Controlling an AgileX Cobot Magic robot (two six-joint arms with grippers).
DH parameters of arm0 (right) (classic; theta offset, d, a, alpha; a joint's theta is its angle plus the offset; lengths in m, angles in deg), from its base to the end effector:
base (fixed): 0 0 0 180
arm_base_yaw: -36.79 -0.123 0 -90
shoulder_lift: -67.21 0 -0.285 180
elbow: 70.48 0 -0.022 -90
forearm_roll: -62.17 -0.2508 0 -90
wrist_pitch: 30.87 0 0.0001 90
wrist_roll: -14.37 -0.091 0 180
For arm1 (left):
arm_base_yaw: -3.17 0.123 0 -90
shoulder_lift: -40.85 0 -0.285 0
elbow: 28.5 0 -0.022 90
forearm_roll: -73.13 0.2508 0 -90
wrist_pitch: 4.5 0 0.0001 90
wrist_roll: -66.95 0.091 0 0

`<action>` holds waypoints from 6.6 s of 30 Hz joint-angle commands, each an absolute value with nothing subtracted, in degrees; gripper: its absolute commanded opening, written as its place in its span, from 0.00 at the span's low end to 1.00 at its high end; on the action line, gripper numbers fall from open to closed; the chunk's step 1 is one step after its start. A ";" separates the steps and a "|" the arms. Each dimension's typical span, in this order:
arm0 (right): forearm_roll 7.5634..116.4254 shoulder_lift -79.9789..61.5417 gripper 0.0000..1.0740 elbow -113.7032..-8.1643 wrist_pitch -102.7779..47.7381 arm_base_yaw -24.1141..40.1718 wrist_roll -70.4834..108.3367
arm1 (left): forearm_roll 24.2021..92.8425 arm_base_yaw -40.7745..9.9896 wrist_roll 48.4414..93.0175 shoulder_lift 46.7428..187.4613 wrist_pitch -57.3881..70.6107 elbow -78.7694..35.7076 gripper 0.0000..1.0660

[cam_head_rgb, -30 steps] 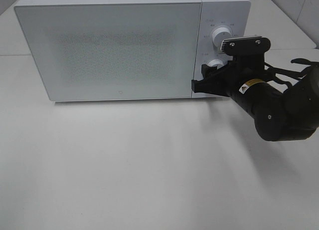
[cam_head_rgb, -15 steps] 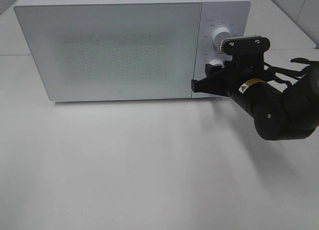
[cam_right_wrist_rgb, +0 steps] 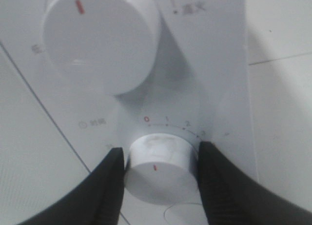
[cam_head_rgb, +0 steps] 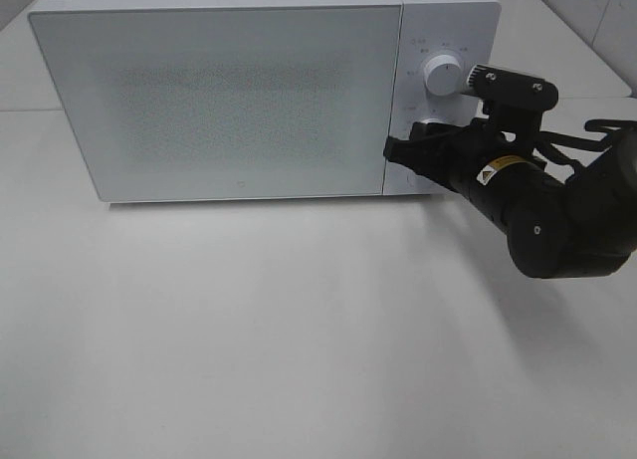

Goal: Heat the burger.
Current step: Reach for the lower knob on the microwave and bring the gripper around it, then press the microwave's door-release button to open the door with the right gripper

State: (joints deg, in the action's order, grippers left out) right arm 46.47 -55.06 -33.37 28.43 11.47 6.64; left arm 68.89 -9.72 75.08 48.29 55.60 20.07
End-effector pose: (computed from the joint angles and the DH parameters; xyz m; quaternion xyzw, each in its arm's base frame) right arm 0.3236 0.1297 0.1199 0.0113 0.7701 0.1376 0.6228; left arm -0.0066 -0.0045 0.2784 0.1560 0.8335 -0.0589 0.5268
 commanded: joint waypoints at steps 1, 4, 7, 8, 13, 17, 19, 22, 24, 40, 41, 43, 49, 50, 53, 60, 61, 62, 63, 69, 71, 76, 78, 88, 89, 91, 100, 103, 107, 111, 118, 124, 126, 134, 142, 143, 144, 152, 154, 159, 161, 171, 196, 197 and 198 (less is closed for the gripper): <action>46.24 -54.88 0.00 -34.35 27.63 11.58 -1.96 | 68.32 -9.55 74.97 47.20 54.74 20.29 0.00; 46.47 -54.88 0.00 -34.35 27.51 11.58 -11.64 | 68.32 -9.55 74.97 47.20 54.74 20.29 0.00; 46.64 -54.88 0.00 -34.35 27.51 11.58 -23.27 | 68.32 -9.55 74.97 47.20 54.74 20.29 0.00; 46.64 -54.88 0.00 -34.35 27.51 11.58 -26.25 | 68.32 -9.55 74.97 47.20 54.74 20.29 0.00; 48.36 -54.88 0.00 -34.35 27.86 11.58 -38.86 | 68.32 -9.55 74.97 47.20 54.74 20.29 0.00; 50.31 -54.88 0.00 -34.35 28.09 11.58 -45.56 | 68.32 -9.55 74.97 47.20 54.74 20.29 0.00; 52.37 -54.88 0.00 -34.35 29.80 11.58 -54.27 | 68.32 -9.55 74.97 47.20 54.74 20.29 0.00; 53.29 -54.88 0.00 -34.35 31.81 11.58 -60.17 | 68.32 -9.55 74.97 47.20 54.74 20.29 0.00; 53.80 -54.88 0.00 -34.35 32.73 11.58 -61.66 | 68.32 -9.55 74.97 47.20 54.74 20.29 0.00; 54.14 -54.88 0.00 -34.35 36.62 11.58 -74.49 | 68.32 -9.55 74.97 47.20 54.74 20.29 0.00; 54.14 -54.88 0.00 -34.35 36.62 11.58 -74.49 | 68.32 -9.55 74.97 47.20 54.74 20.29 0.00; 54.14 -54.88 0.00 -34.35 36.62 11.58 -73.23 | 68.32 -9.55 74.97 47.20 54.74 20.29 0.00; 54.14 -54.88 0.09 -34.29 36.57 11.58 -72.20 | 68.32 -9.55 74.97 47.20 54.74 20.29 0.00; 53.97 -54.88 0.17 -34.29 36.57 11.58 -72.20 | 68.32 -9.55 74.97 47.20 54.74 20.29 0.00; 53.46 -54.88 0.31 -34.29 36.57 11.58 -72.20 | 68.32 -9.55 74.97 47.20 54.74 20.29 0.00; 53.46 -54.88 0.60 -34.29 36.34 11.58 -72.20 | 68.32 -9.55 74.97 47.20 54.74 20.29 0.00; 53.51 -54.88 0.65 -34.29 36.34 11.58 -72.20 | 68.32 -9.55 74.97 47.20 54.74 20.29 0.00; 53.51 -54.88 0.65 -34.29 36.34 11.58 -72.20 | 68.32 -9.55 74.97 47.20 54.74 20.29 0.00; 53.51 -54.88 0.67 -34.29 36.34 11.58 -72.20 | 68.32 -9.55 74.97 47.20 54.74 20.29 0.00; 55.63 -54.20 0.67 -34.23 34.96 11.58 -72.15 | 68.32 -9.55 74.97 47.20 54.74 20.29 0.00; 57.75 -54.02 0.67 -34.23 34.73 11.58 -71.92 | 68.32 -9.55 74.97 47.20 54.74 20.29 0.00; 64.86 -53.16 0.67 -34.23 33.53 11.58 -68.25 | 68.32 -9.55 74.97 47.20 54.74 20.29 0.00; 66.29 -52.82 0.67 -34.23 32.84 11.58 -66.87 | 68.32 -9.55 74.97 47.20 54.74 20.29 0.00; 78.55 -49.67 0.64 -34.23 27.51 11.58 -48.31 | 68.32 -9.55 74.97 47.20 54.74 20.29 0.00; 81.65 -49.10 0.63 -34.23 27.11 11.58 -43.38 | 68.32 -9.55 74.97 47.20 54.74 20.29 0.00; 83.25 -48.70 0.62 -34.23 27.05 11.58 -40.69 | 68.32 -9.55 74.97 47.20 54.74 20.29 0.00; 95.57 -43.83 0.61 -34.29 11.81 11.58 -23.21 | 68.32 -9.55 74.97 47.20 54.74 20.29 0.00; 97.17 -41.13 0.61 -34.35 4.42 11.58 -22.58 | 68.32 -9.55 74.97 47.20 54.74 20.29 0.00; 99.29 -36.55 0.60 -34.35 -5.66 11.58 -22.64 | 68.32 -9.55 74.97 47.20 54.74 20.29 0.00; 99.18 -32.37 0.60 -34.35 -15.46 11.58 -22.64 | 68.32 -9.55 74.97 47.20 54.74 20.29 0.00; 99.18 -28.70 0.60 -34.35 -29.50 11.58 -22.58 | 68.32 -9.55 74.97 47.20 54.74 20.29 0.00; 99.18 -28.47 0.60 -34.35 -37.35 11.64 -21.67 | 68.32 -9.55 74.97 47.20 54.74 20.29 0.00; 99.18 -28.47 0.60 -34.35 -37.92 11.64 -20.75 | 68.32 -9.55 74.97 47.20 54.74 20.29 0.00; 93.51 -28.53 0.60 -36.35 -47.72 11.64 -10.32 | 68.32 -9.55 74.97 47.20 54.74 20.29 0.00; 77.06 -28.53 0.60 -44.38 -59.46 11.70 8.70 | 68.32 -9.55 74.97 47.20 54.74 20.29 0.00; 73.97 -28.53 0.60 -45.86 -61.24 13.13 10.36 | 68.32 -9.55 74.97 47.20 54.74 20.29 0.00; 72.48 -28.53 0.60 -46.50 -61.70 14.45 10.70 | 68.32 -9.55 74.97 47.20 54.74 20.29 0.00; 59.99 -28.53 0.60 -47.35 -66.74 29.46 15.00 | 68.32 -9.55 74.97 47.20 54.74 20.29 0.00; 57.07 -28.53 0.60 -47.35 -68.63 33.12 15.06 | 68.32 -9.55 74.97 47.20 54.74 20.29 0.00; 53.86 -28.41 0.60 -47.35 -72.41 38.34 14.72 | 68.32 -9.55 74.97 47.20 54.74 20.29 0.00; 53.63 -28.07 0.60 -47.35 -74.47 40.29 13.80 | 68.32 -9.55 74.97 47.20 54.74 20.29 0.00; 53.86 -15.01 0.60 -42.43 -79.92 41.43 15.57 | 68.32 -9.55 74.97 47.20 54.74 20.29 0.00; 53.92 24.01 0.60 -24.72 -97.11 41.43 18.67 | 68.32 -9.55 74.97 47.20 54.74 20.29 0.00; 53.92 27.85 0.60 -24.44 -97.39 41.43 18.67 | 68.32 -9.55 74.97 47.20 54.74 20.29 0.00; 53.92 27.85 0.60 -24.44 -97.39 41.43 18.67 | 68.32 -9.55 74.97 47.20 54.74 20.29 0.00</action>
